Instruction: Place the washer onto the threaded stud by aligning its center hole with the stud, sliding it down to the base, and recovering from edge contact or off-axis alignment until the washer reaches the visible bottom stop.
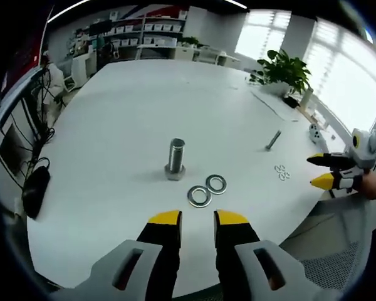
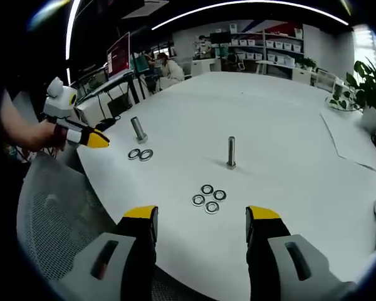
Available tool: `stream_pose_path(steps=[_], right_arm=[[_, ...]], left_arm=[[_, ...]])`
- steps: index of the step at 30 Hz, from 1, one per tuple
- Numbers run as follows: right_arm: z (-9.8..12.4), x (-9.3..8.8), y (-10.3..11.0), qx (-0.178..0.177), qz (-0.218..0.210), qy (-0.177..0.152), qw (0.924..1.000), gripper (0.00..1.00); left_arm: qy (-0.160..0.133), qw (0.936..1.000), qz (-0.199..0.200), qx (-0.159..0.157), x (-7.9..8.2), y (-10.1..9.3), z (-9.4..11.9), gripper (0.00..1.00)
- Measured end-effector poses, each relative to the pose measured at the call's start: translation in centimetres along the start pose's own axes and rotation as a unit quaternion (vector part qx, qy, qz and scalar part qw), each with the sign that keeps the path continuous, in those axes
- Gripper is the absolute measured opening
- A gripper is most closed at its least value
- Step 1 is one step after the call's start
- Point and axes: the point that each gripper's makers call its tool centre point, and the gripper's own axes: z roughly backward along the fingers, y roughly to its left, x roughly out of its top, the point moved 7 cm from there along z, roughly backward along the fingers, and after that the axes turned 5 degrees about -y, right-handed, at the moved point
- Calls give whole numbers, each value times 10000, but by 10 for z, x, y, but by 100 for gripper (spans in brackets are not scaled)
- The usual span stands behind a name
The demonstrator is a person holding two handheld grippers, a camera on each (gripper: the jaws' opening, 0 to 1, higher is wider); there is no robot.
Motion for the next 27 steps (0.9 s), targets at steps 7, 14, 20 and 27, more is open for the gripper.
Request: stream_pose_path(steps=[7, 14, 20, 27], right_arm=[[1, 0, -1, -3, -51, -4, 10000, 59], [2, 1, -1, -23, -86, -49, 9999, 59], [2, 2, -1, -10, -94, -70, 9999, 59], [3, 2, -2, -34, -108, -100, 9999, 59]], left_arm=[[141, 9996, -237, 8, 6, -2, -6, 18], [276, 9985, -458, -77, 16, -4, -13, 20], [515, 9966, -602, -211, 19, -7, -21, 21], [643, 9967, -435, -224, 15, -8, -24, 22]])
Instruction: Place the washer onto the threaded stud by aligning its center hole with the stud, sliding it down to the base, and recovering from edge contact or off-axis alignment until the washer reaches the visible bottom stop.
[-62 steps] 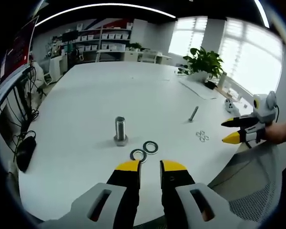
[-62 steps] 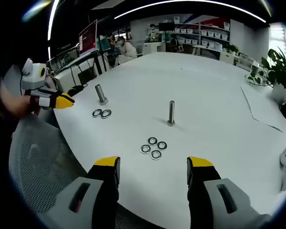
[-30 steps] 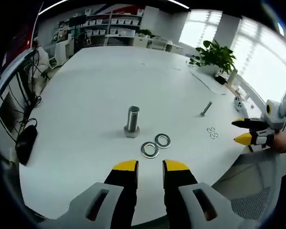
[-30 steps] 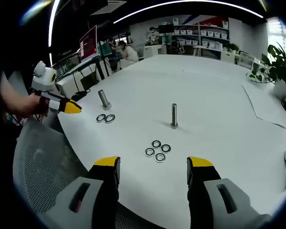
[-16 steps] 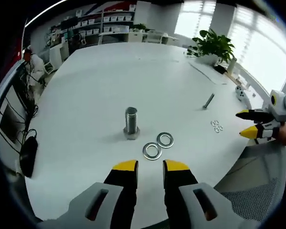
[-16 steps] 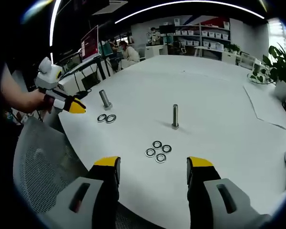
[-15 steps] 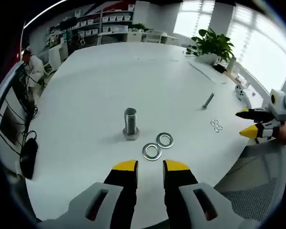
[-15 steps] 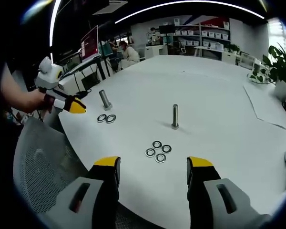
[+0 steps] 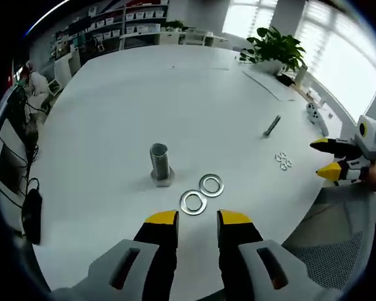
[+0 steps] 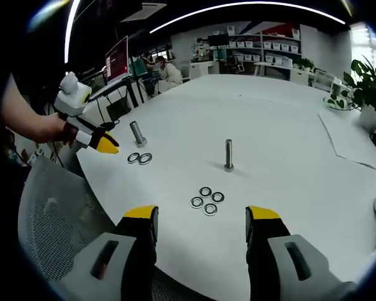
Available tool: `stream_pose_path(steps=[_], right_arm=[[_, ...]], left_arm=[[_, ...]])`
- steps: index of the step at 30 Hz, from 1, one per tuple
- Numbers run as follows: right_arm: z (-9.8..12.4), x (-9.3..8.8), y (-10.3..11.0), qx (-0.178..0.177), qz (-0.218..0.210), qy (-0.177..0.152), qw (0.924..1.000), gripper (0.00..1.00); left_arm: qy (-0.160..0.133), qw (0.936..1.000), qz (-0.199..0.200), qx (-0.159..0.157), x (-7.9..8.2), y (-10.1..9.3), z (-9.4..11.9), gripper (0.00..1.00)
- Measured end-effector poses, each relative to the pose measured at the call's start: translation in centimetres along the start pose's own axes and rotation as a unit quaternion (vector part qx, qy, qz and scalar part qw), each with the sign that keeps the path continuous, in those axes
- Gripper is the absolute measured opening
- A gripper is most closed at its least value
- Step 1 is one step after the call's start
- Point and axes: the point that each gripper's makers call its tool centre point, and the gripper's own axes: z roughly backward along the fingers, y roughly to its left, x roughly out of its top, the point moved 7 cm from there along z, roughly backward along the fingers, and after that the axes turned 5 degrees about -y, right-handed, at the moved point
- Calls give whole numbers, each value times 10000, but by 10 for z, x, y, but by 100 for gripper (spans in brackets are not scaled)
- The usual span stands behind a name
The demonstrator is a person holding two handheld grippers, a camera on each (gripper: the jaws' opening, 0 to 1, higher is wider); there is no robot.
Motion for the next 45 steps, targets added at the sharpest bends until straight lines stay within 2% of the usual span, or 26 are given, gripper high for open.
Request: stream_pose_path(steps=[15, 22, 30, 38, 41, 45], right_arm=[[-1, -1, -2, -38, -6, 22, 10000, 59], [-1, -1, -1, -32, 50, 52, 10000, 58], [0, -1, -3, -96, 9, 37, 9999, 58], [0, -1, -3, -126, -4, 43, 9999, 58], [0, -1, -4, -132, -8, 46, 9999, 58], [1, -1, -4, -151, -20, 31, 9999, 58]], left_arm=[[393, 9984, -399, 39, 3, 9, -15, 25], [533, 9983, -214, -11, 2, 11, -25, 26], [806, 9920, -963, -101, 4, 4, -36, 28], [970, 9881, -1184, -178, 2, -3, -44, 28], [978, 9880, -1175, -208, 3, -4, -46, 28], [955, 9858, -1368, -178, 4, -5, -49, 27]])
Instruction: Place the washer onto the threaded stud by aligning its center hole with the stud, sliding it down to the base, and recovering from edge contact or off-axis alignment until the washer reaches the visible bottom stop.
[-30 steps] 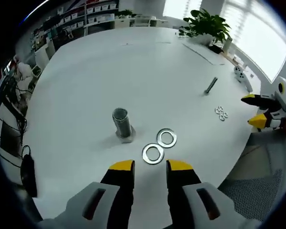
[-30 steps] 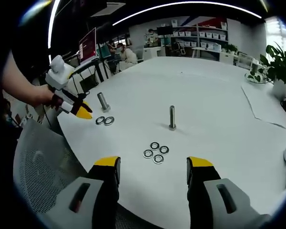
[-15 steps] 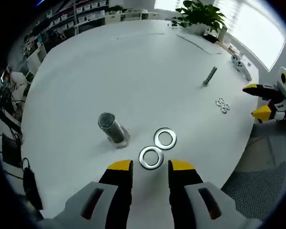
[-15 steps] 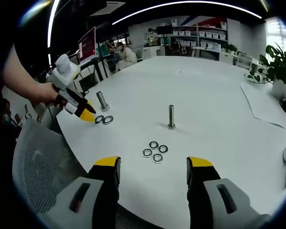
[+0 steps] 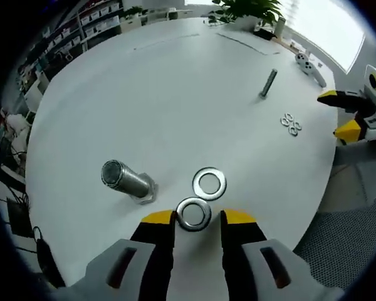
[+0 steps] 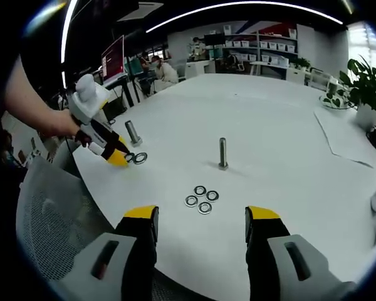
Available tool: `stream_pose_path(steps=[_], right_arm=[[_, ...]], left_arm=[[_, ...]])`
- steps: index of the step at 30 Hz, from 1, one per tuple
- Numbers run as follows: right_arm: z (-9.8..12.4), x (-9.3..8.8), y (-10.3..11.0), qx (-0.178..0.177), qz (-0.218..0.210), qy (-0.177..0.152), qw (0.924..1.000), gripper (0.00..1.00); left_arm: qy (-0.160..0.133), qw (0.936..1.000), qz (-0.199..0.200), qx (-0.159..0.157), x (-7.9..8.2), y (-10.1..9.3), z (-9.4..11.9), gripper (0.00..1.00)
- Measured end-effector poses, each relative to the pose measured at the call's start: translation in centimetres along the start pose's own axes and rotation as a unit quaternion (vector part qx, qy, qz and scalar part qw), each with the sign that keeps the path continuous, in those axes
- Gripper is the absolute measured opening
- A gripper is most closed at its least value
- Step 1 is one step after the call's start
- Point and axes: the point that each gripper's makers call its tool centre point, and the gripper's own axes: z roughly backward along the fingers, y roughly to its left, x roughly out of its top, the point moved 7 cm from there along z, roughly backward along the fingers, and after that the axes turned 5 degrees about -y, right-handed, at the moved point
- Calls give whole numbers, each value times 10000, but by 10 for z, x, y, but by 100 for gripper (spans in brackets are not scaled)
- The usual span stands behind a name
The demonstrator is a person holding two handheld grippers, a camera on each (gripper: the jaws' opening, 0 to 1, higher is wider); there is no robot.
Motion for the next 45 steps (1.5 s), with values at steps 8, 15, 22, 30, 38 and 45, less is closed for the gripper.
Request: stream_pose_path(steps=[8, 15, 22, 30, 38, 45], right_arm=[[0, 0, 0, -17, -1, -11, 10000, 58], [1, 0, -1, -49, -16, -18, 10000, 58], [1, 0, -2, -70, -30, -25, 10000, 58], [1, 1, -2, -71, -4, -23, 10000, 58], [1, 0, -1, -64, 6, 1, 10000, 58], [0, 0, -1, -38, 30, 9, 10000, 58]], left_arm=[[-9, 9992, -387, 76, 2, 0, 0, 24], [56, 9988, -483, -7, -2, 4, 1, 21], [295, 9980, -549, -109, -5, 9, 4, 21], [834, 9909, -1020, -275, -5, 11, 5, 21], [1129, 9843, -1303, -376, -3, 10, 6, 22], [1068, 9780, -1704, -563, -5, 10, 8, 24]])
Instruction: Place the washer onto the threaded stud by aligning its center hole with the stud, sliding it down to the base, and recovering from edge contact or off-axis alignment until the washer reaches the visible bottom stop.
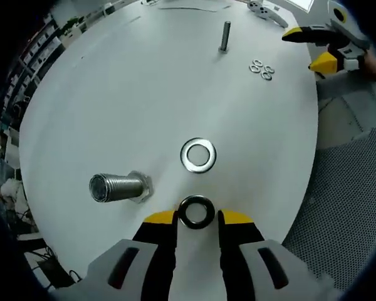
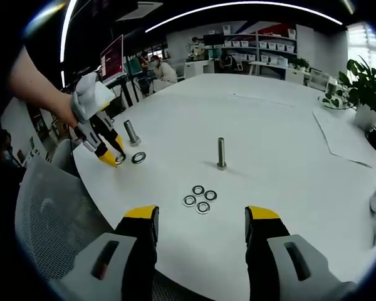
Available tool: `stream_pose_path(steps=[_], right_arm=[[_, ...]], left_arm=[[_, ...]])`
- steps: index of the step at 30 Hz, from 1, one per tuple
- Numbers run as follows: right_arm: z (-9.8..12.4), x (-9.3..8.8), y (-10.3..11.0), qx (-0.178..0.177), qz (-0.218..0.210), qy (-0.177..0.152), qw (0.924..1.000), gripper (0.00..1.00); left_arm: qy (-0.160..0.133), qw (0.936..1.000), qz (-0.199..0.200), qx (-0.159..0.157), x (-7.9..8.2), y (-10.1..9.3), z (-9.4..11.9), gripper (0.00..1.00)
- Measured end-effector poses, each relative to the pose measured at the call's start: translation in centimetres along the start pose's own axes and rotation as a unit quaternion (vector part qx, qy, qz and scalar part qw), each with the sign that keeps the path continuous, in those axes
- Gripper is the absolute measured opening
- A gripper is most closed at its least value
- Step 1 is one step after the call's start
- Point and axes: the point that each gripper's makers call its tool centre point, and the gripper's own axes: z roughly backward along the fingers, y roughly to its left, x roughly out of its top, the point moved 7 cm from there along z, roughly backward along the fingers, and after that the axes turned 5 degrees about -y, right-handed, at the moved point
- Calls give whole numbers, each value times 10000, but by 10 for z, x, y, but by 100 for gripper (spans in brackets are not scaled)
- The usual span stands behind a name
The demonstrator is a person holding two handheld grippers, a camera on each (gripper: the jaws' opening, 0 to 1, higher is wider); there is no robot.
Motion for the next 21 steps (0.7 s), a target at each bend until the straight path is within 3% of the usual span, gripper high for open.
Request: stream_pose_path(steps=[8, 17, 21], right_arm=[[-1, -1, 1, 29, 7, 24, 10000, 58], [0, -1, 0, 34, -55, 8, 10000, 58], [0, 0, 0, 30, -55, -7, 10000, 58]], left_arm=[[222, 9996, -148, -24, 3, 0, -1, 24], [192, 9995, -262, -57, 2, 1, -2, 22], [450, 9977, -499, -71, 6, 0, -2, 21]])
